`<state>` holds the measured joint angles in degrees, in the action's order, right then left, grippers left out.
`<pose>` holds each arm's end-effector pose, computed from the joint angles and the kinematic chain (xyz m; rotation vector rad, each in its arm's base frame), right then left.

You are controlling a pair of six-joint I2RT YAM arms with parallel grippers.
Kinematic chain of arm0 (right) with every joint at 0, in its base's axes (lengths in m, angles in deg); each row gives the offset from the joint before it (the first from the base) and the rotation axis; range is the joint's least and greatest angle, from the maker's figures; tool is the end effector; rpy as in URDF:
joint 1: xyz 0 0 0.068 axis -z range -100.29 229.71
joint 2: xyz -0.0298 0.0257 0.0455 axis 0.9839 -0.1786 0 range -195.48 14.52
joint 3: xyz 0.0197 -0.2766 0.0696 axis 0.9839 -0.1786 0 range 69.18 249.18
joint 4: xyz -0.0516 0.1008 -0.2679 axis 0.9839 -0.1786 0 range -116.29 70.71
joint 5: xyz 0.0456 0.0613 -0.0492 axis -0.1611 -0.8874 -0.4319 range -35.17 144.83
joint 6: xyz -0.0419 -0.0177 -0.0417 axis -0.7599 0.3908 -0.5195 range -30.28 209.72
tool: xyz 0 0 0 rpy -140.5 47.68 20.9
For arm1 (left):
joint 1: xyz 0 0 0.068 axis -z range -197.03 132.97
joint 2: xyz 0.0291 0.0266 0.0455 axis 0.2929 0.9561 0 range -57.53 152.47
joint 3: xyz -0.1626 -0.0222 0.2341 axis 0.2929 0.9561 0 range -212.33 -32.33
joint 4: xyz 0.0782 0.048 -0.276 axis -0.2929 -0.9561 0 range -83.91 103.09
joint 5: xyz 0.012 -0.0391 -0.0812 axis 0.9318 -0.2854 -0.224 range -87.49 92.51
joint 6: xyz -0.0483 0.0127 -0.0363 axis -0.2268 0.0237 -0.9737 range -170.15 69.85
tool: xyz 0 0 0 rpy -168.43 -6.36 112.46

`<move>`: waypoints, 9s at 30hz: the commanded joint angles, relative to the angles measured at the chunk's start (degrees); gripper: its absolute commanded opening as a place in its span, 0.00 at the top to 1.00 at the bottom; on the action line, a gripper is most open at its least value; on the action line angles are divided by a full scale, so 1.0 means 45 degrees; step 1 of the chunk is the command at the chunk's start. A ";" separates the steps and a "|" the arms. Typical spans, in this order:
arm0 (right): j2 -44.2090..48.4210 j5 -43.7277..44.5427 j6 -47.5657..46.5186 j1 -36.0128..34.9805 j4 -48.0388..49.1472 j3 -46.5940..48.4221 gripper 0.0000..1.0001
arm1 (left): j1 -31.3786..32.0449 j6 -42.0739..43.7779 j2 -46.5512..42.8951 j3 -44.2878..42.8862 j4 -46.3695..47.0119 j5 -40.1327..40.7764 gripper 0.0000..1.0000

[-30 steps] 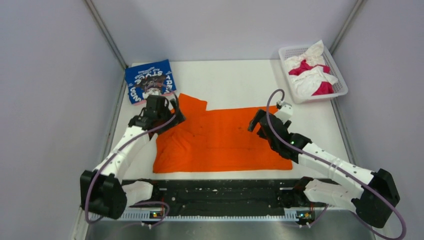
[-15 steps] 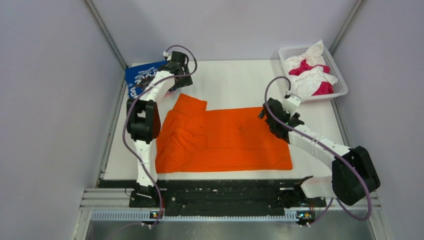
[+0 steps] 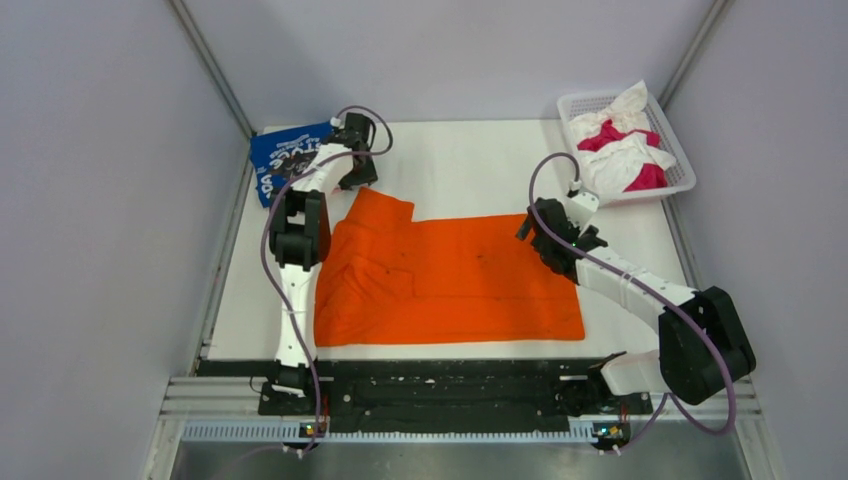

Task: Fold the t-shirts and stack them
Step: Grab the side of the flattened tshirt furthest away from the robot with both arms, then fold the other side of the tshirt into a rectangle, then rotate the tshirt 90 degrees, then grab the bottom of the folded rectangular tshirt with both arms, then fold the folded rectangular tshirt in 1/3 of the way

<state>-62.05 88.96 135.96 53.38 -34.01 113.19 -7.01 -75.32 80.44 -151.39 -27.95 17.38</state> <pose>0.2777 0.1082 0.2028 0.6430 2.1298 -0.0352 0.5599 -0.0867 0.1636 -0.4270 2.5298 0.1108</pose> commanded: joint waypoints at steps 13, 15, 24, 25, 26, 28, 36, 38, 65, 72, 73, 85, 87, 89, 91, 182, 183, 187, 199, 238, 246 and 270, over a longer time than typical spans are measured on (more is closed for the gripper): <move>0.0022 -0.0350 -0.0212 0.0175 0.0227 0.0190 0.01 | 0.0272 -0.0458 -0.1293 0.2174 0.0207 -0.1302 0.59; 0.0011 -0.0264 -0.0241 0.0200 0.0226 0.0243 0.01 | 0.0307 -0.0462 -0.1184 0.2181 0.0194 -0.1495 0.68; -0.1743 -0.0574 -0.1474 0.1124 0.0399 0.1862 0.03 | 0.0346 -0.0213 -0.1348 0.1608 -0.0088 -0.1596 1.00; -0.2188 -0.0641 -0.1778 0.1265 0.0349 0.2335 0.04 | 0.0360 -0.0196 -0.1528 0.1697 -0.0047 -0.1707 1.00; -0.2732 -0.0696 -0.2018 0.1408 0.0164 0.2880 0.05 | 0.0396 -0.0162 -0.1755 0.1836 0.0075 -0.1755 1.00; -0.3915 -0.0627 -0.2430 0.1661 -0.0312 0.4065 0.08 | 0.0517 -0.0089 -0.2316 0.2218 0.0368 -0.1748 1.00; -0.8026 -0.0698 -0.3504 0.2358 -0.1644 0.7851 0.28 | 0.1429 -0.0061 -0.5002 0.4472 0.1195 -0.1540 1.00; -0.8693 -0.0806 -0.3524 0.2533 -0.1926 0.8512 0.34 | 0.1635 -0.0154 -0.5655 0.5132 0.1365 -0.1304 1.00; -0.7899 -0.0358 -0.3822 0.2751 -0.2044 0.6751 0.70 | 0.2008 -0.0672 -0.8701 0.8553 0.1832 -0.1101 1.00; -0.7617 -0.0368 -0.3460 0.2752 -0.1765 0.6775 0.94 | 0.2010 -0.0735 -0.9095 0.8815 0.1834 -0.1076 1.00; -0.7542 -0.0335 -0.3447 0.2751 -0.1699 0.6796 0.99 | 0.2006 -0.0745 -0.9151 0.8846 0.1834 -0.1105 1.00; -0.3760 -0.1073 -0.4092 0.2580 -0.0263 0.4109 1.00 | 0.2195 -0.1123 -1.0920 1.0233 0.1659 -0.0509 1.00; -0.3062 -0.1107 -0.3697 0.2486 -0.0395 0.3420 1.00 | 0.2348 -0.1322 -1.1404 1.0761 0.1606 -0.0183 1.00; -0.2316 -0.1172 -0.3443 0.2341 -0.0403 0.2814 1.00 | 0.2487 -0.1574 -1.1966 1.1207 0.1474 0.0234 1.00; -0.1663 -0.1158 -0.3332 0.2153 -0.0547 0.2387 1.00 | 0.2587 -0.1764 -1.2565 1.1739 0.1499 0.0425 1.00; 0.1230 -1.0092 -0.2034 -0.2714 0.2330 -0.3180 0.01 | 0.2553 -0.7846 0.2983 -0.1709 0.6656 -0.6831 0.01; 0.1132 -1.0212 -0.2243 -0.2954 0.2284 -0.3069 0.01 | 0.2540 -0.8357 0.3889 -0.2667 0.7503 -0.7276 0.01; 0.1129 -1.0086 -0.2891 -0.3159 0.2104 -0.2730 0.01 | 0.2618 -1.0648 0.6119 -0.4671 1.1135 -0.7839 0.01; 0.4298 -0.6883 -0.2804 -0.3174 0.2478 -0.3302 0.01 | 0.2517 -0.7732 0.3515 -0.4283 0.9749 -0.5388 0.01; 0.5299 -0.6310 0.0832 -0.3056 -0.0533 -0.5732 0.53 | 0.6487 -0.5806 -1.3834 1.8998 0.6147 -0.5811 0.53; 0.4890 -0.6980 0.0945 -0.3056 -0.0206 -0.6118 0.78 | 0.7142 -0.6323 -1.1954 1.9019 0.6968 -0.6680 0.82; 0.5949 -0.7754 0.0197 -0.3184 -0.1319 -0.4009 1.00 | 0.7613 -0.6007 -1.4049 1.7164 0.5654 -0.6042 1.00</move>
<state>-32.28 48.30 139.22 39.33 -40.66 88.71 29.62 -104.96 16.34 -69.12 -4.21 -12.41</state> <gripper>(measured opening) 0.008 0.019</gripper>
